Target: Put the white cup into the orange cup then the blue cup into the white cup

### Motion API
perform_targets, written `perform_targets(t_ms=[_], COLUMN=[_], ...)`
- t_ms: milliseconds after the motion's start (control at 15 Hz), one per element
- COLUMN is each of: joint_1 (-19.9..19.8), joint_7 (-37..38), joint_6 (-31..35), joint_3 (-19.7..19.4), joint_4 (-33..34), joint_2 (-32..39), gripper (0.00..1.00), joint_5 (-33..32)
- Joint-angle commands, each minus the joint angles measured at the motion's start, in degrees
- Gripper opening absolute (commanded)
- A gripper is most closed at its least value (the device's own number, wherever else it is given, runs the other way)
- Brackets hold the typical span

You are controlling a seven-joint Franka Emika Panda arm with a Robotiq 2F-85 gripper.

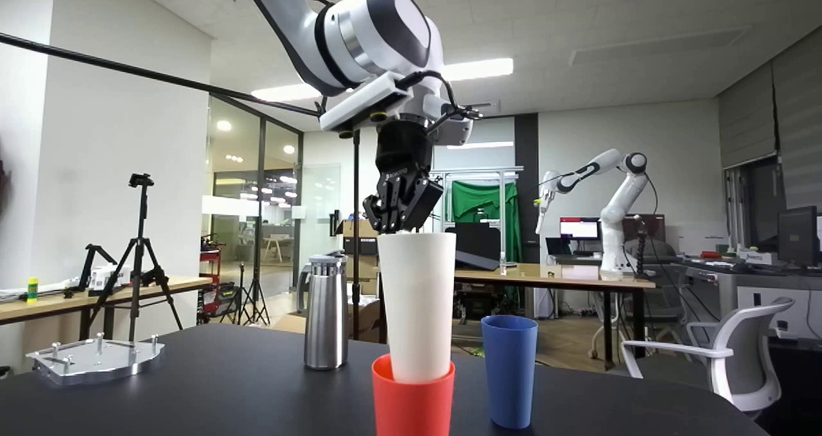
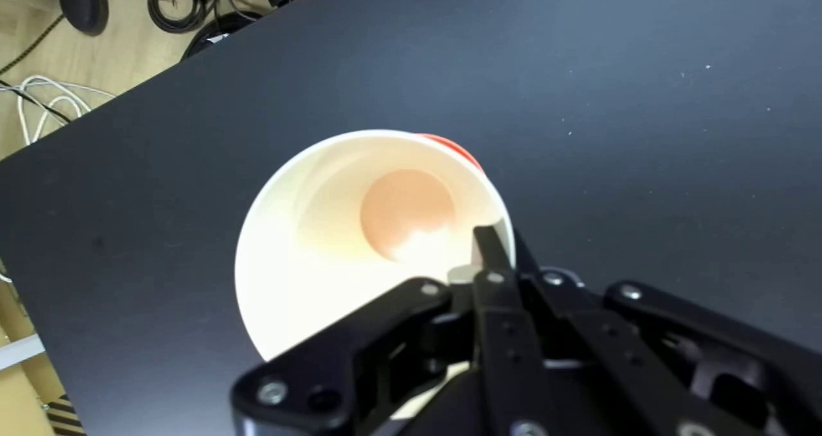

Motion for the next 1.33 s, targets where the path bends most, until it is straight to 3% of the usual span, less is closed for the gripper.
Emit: perform_targets(t_ms=[0,667,1267], joint_1=[-0.5,-0.6,-0.3], joint_7=[-0.5,0.6,1.6], joint_6=[2.3,11.5,17.5], joint_3=[-0.4,-0.5,-0.5], joint_4=[-2.4,-8.6,-10.0], joint_2=[-0.8,0.7,4.3], gripper=[0.01,0.01,0.01], joint_5=[0.3,-1.1,-0.8])
